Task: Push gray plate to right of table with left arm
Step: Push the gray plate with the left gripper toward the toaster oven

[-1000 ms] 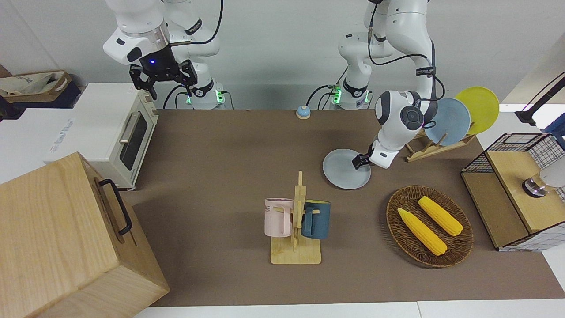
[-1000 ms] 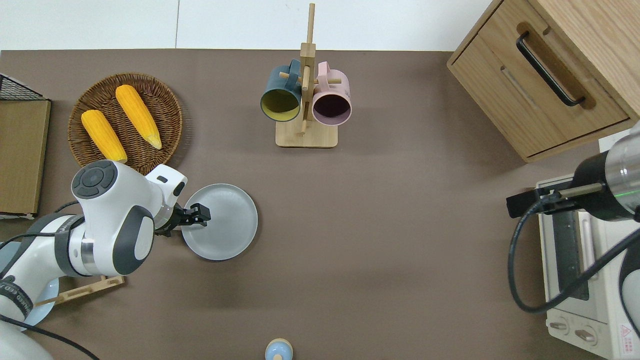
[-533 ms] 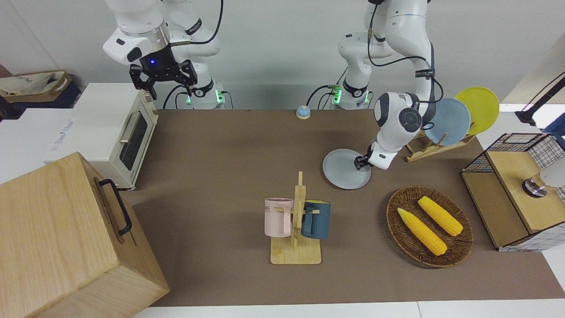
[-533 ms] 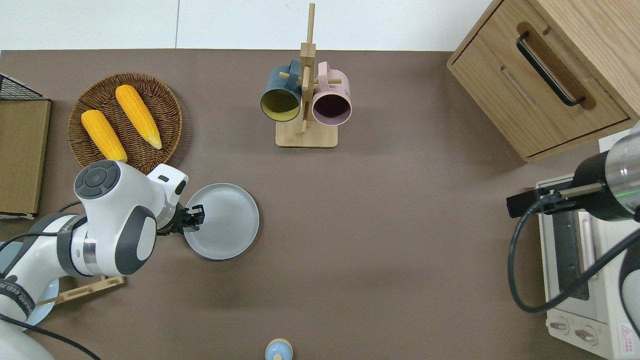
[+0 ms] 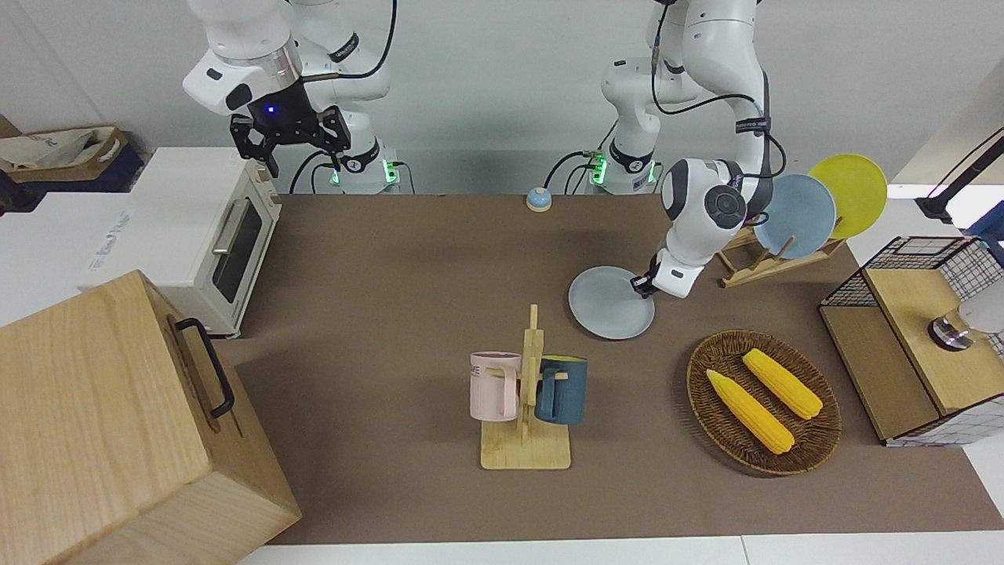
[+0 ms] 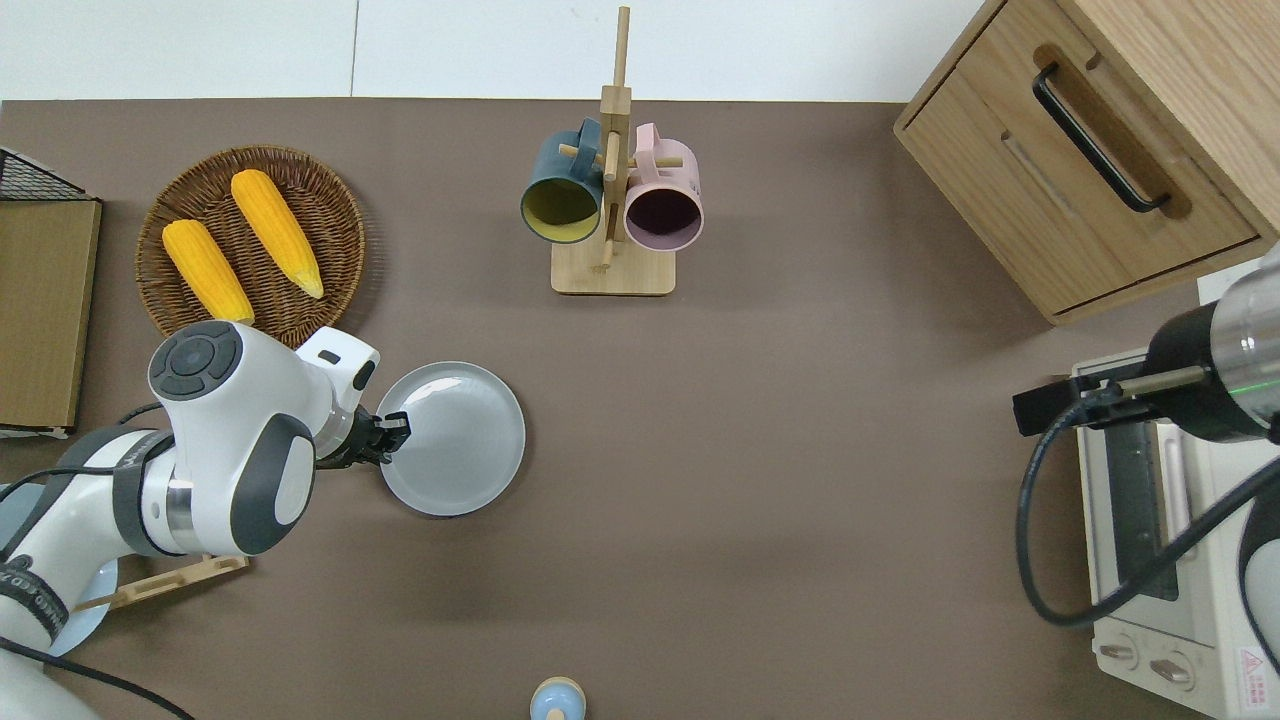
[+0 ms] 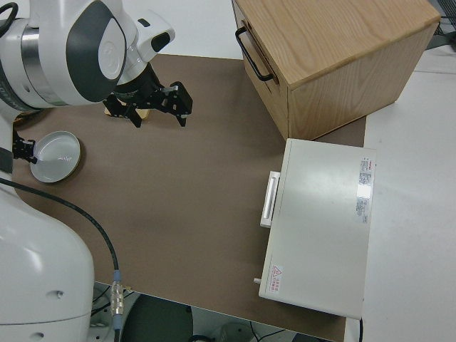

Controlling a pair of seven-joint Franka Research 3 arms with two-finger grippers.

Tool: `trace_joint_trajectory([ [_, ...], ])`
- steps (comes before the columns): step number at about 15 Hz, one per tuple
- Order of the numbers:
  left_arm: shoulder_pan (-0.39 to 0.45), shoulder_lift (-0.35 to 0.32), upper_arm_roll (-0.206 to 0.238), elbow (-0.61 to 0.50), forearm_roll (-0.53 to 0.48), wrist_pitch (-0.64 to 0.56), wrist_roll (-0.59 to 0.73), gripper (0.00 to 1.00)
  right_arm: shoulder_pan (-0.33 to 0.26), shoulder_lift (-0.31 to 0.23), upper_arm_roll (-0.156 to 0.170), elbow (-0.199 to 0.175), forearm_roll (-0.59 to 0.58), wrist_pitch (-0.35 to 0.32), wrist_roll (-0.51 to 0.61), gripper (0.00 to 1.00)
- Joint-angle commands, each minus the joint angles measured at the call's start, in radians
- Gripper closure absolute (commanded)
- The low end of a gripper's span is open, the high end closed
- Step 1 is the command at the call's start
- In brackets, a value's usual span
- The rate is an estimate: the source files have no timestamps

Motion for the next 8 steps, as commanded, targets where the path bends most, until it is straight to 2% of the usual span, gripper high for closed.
trace_joint_trajectory([
  [1,-0.037,0.026,0.01,0.001,0.002,0.025,-0.045,1.0,-0.02,-0.003,0.017,0.009,0.006,-0.016,0.013,0.017],
  [3,-0.065,0.04,0.007,0.018,-0.001,0.025,-0.093,1.0,-0.02,-0.003,0.016,0.009,0.006,-0.016,0.013,0.017],
  [8,-0.227,0.116,0.006,0.13,-0.009,0.026,-0.358,1.0,-0.02,-0.003,0.017,0.009,0.006,-0.016,0.013,0.017],
])
